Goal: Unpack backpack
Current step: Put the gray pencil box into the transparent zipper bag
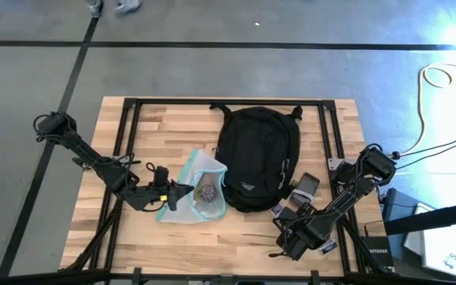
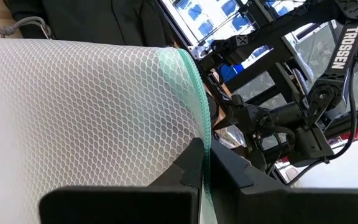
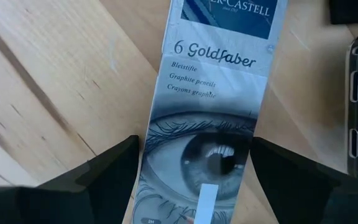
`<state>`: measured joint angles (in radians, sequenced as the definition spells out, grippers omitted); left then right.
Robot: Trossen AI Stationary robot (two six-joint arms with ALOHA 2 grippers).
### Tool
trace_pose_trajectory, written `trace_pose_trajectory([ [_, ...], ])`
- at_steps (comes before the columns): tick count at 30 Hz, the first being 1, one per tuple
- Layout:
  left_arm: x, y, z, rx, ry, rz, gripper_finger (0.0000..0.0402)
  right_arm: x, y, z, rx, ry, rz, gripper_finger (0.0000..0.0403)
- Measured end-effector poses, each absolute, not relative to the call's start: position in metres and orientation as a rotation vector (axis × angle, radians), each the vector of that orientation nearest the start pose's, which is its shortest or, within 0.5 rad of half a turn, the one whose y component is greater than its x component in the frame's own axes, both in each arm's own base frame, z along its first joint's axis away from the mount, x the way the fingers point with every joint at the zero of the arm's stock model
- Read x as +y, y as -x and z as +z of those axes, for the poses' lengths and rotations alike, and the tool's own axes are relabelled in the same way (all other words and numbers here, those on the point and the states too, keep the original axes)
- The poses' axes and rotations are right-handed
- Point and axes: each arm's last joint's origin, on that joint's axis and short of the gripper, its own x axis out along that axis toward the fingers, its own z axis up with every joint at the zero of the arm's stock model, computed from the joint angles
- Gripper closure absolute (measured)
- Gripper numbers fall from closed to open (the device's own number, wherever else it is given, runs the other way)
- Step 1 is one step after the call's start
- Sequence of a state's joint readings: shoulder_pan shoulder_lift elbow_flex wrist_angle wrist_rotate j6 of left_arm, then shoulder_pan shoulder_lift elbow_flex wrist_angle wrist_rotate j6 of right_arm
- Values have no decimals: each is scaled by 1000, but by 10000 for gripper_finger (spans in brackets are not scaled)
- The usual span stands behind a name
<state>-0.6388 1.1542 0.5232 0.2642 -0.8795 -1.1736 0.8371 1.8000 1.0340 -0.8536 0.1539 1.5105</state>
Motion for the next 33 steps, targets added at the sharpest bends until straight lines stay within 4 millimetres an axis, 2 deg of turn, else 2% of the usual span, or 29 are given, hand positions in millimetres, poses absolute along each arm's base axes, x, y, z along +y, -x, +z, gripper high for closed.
trace_pose_trajectory([
  [8, -117, -195, 218, 94, 905, 357, 400, 215, -200, 138, 1386, -433, -594, 116],
  [17, -117, -195, 218, 94, 906, 357, 400, 216, -200, 138, 1387, -427, -573, 171],
  [24, -117, -195, 218, 94, 905, 357, 400, 216, -202, 139, 1378, -414, -560, 166],
  [33, -117, -195, 218, 94, 905, 356, 400, 232, -231, 165, 1247, -392, -366, 165],
])
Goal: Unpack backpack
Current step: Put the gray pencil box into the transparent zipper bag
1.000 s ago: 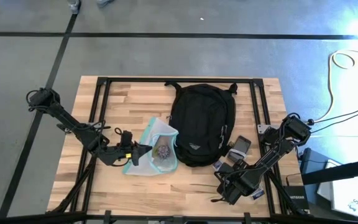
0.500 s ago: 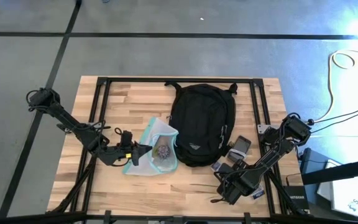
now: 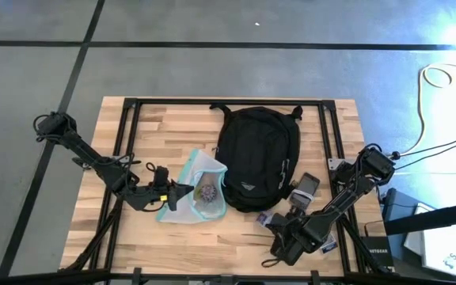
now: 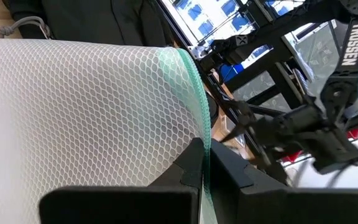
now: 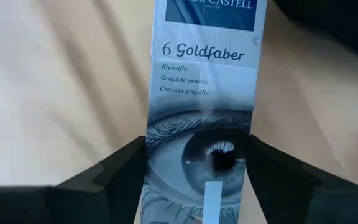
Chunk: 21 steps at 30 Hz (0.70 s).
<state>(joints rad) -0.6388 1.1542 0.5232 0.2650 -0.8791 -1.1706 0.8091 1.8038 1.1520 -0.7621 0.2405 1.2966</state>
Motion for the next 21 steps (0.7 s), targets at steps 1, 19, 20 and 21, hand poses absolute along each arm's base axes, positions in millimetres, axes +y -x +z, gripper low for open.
trace_pose_trajectory([
  [1, -117, -195, 218, 93, 906, 356, 400, 235, -234, 169, 1222, -391, -331, 165],
  [19, -117, -195, 218, 95, 904, 357, 400, 187, -347, 215, 660, -340, -214, 164],
  [20, -117, -195, 218, 95, 904, 357, 400, 184, -353, 213, 654, -366, -196, 164],
  [21, -117, -195, 218, 96, 903, 357, 400, 183, -358, 210, 661, -396, -160, 164],
])
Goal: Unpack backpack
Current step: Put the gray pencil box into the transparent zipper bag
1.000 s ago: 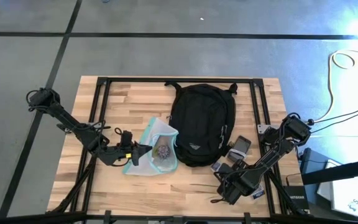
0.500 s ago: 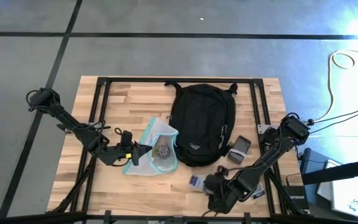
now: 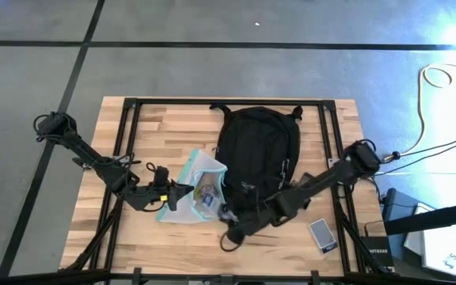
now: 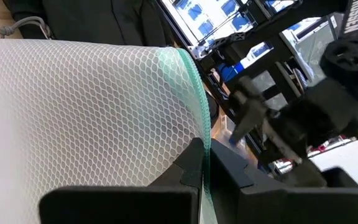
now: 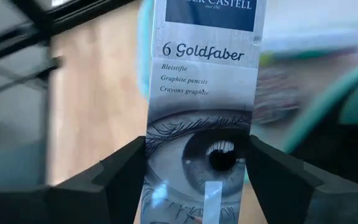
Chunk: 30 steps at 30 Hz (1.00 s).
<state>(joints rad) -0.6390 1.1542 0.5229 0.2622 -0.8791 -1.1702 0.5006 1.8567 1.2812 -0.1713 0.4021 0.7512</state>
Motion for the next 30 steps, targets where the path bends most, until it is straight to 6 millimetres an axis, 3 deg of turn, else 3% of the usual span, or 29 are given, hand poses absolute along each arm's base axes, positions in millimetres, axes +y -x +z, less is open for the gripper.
trace_pose_trajectory([
  [3, -117, -195, 217, 102, 896, 362, 400, 177, -372, 199, 683, -491, -80, 164],
  [10, -117, -195, 216, 105, 897, 367, 400, 139, -391, 172, 748, -630, -243, 164],
  [16, -116, -195, 216, 105, 894, 371, 400, 129, -396, 173, 784, -610, -150, 164],
  [22, -116, -195, 216, 103, 895, 373, 400, 126, -407, 187, 626, -662, -99, 164],
  [30, -116, -195, 216, 101, 903, 376, 400, 111, -413, 183, 550, -659, -249, 164],
])
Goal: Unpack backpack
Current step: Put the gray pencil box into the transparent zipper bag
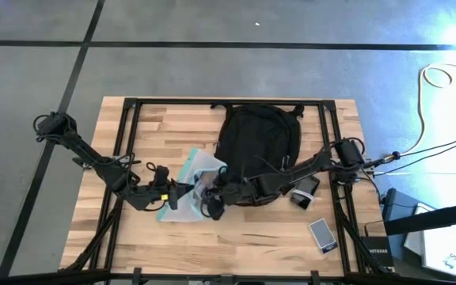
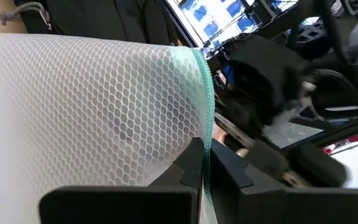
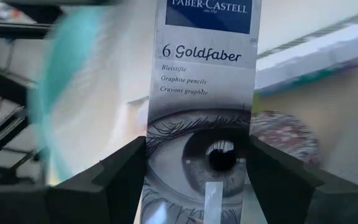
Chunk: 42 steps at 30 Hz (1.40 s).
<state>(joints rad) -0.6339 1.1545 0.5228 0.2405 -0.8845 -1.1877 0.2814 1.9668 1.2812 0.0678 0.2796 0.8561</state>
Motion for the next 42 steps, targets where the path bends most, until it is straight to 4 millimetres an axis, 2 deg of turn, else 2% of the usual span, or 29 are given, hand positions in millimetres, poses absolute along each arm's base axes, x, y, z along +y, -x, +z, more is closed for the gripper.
trace_pose_trajectory([
  [3, -116, -195, 216, 102, 896, 375, 400, 105, -417, 178, 533, -687, -275, 164],
  [6, -115, -196, 216, 101, 895, 379, 400, 100, -421, 182, 477, -706, -276, 164],
  [13, -115, -196, 216, 100, 895, 380, 400, 93, -422, 181, 398, -674, -411, 164],
  [26, -115, -196, 215, 107, 887, 383, 400, 110, -439, 165, 113, -850, -412, 164],
  [42, -115, -195, 214, 112, 891, 388, 400, 112, -436, 151, 156, -800, -486, 164],
])
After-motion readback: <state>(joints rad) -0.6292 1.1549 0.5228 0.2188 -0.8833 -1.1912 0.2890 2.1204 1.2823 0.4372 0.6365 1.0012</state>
